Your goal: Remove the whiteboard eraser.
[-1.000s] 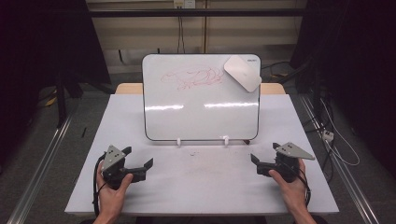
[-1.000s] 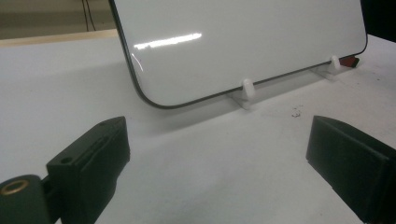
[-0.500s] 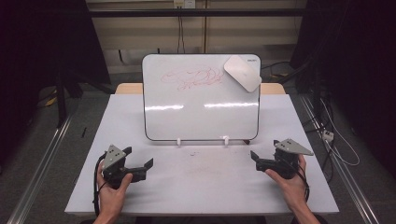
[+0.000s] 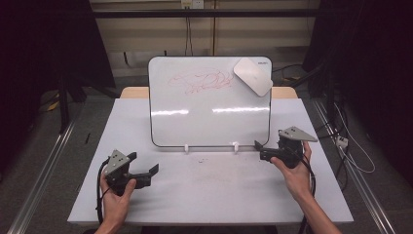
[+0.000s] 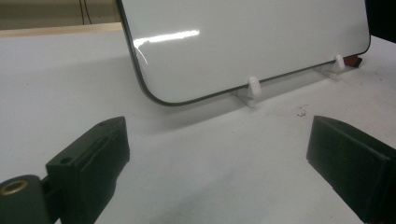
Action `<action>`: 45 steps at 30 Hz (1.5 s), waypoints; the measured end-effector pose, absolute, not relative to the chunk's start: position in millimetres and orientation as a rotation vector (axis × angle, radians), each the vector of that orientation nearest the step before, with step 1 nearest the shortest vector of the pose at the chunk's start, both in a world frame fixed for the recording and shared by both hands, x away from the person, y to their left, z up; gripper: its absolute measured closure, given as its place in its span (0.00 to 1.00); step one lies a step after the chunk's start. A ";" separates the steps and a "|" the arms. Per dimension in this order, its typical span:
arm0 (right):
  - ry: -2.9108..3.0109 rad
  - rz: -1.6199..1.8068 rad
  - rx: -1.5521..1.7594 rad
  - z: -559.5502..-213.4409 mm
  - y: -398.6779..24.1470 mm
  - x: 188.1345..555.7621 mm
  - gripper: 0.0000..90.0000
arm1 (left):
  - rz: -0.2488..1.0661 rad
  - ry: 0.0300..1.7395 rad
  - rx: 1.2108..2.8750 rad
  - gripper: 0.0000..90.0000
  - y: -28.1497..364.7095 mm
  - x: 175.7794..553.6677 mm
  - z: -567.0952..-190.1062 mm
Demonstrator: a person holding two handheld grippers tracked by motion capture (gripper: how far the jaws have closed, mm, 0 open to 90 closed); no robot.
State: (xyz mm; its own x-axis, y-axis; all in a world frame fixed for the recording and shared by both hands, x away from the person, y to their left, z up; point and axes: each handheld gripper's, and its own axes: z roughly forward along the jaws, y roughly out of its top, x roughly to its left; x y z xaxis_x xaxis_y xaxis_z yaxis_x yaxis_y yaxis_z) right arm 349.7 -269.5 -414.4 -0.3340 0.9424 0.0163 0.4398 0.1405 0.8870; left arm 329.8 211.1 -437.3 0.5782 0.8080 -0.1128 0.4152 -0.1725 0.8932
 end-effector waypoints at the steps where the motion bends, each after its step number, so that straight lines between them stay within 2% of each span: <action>1: 1.856 1.124 1.318 -407.9 -268.3 356.4 0.06 | 0.484 1.002 1.794 0.06 210.3 329.8 -437.0; 20: 1.814 1.026 1.149 -344.7 -255.4 411.8 0.05 | 0.468 0.934 1.829 0.06 197.7 329.7 -435.8; 30: 1.814 0.947 1.121 -326.0 -250.5 437.8 0.05 | 0.472 0.945 1.832 0.06 201.1 331.0 -436.8; 38: 1.833 0.910 1.038 -306.7 -241.3 460.8 0.11 | 0.480 0.945 1.834 0.06 204.6 332.6 -437.2; 41: 1.852 0.880 0.996 -304.7 -236.9 465.4 0.08 | 0.475 0.945 1.835 0.06 205.7 332.0 -438.1; 45: 1.840 0.810 0.955 -301.6 -229.6 473.9 0.12 | 0.471 0.946 1.829 0.06 206.8 330.6 -437.5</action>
